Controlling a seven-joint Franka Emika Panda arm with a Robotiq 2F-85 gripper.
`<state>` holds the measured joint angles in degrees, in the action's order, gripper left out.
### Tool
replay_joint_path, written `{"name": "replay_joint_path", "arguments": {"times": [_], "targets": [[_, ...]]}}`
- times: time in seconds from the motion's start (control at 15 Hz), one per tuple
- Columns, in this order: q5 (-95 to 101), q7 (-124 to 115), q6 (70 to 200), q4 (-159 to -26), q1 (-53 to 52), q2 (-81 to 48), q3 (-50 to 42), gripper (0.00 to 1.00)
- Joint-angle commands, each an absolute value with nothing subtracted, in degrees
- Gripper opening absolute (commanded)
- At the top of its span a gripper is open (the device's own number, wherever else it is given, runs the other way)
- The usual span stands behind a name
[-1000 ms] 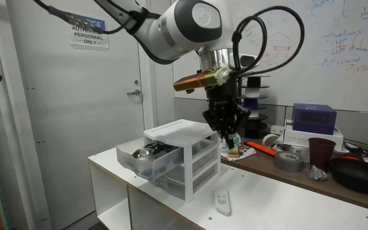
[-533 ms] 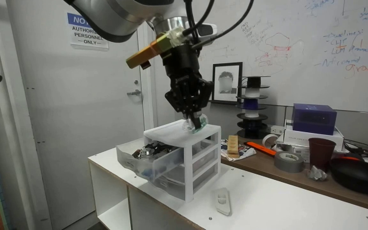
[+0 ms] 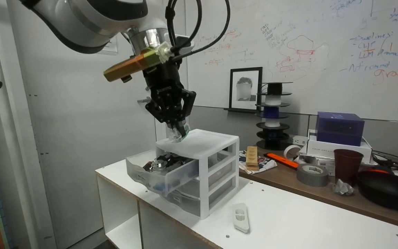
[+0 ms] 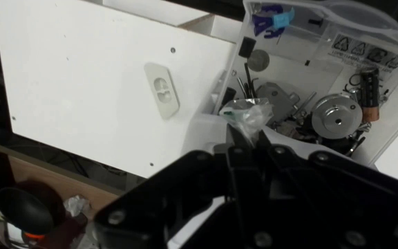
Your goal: Pick up the objects from the table, put them in the drawer and close the drawer.
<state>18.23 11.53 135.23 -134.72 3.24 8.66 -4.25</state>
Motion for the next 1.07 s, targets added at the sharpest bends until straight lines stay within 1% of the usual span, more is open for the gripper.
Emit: {"name": "replay_joint_path", "arguments": {"times": [0.0, 0.27, 0.6, 1.0], "targets": [[13.90, 21.58, 143.25, -136.91, 1.79, 5.86, -4.81, 0.06], [4.83, 36.32, 143.82, -139.96, 0.28, 6.43, -4.31, 0.06], [-1.03, 52.13, 142.80, -142.26, -0.54, 9.09, -4.90, 0.07], [1.52, 64.95, 137.46, -142.59, 0.50, 8.22, -5.47, 0.06]]}}
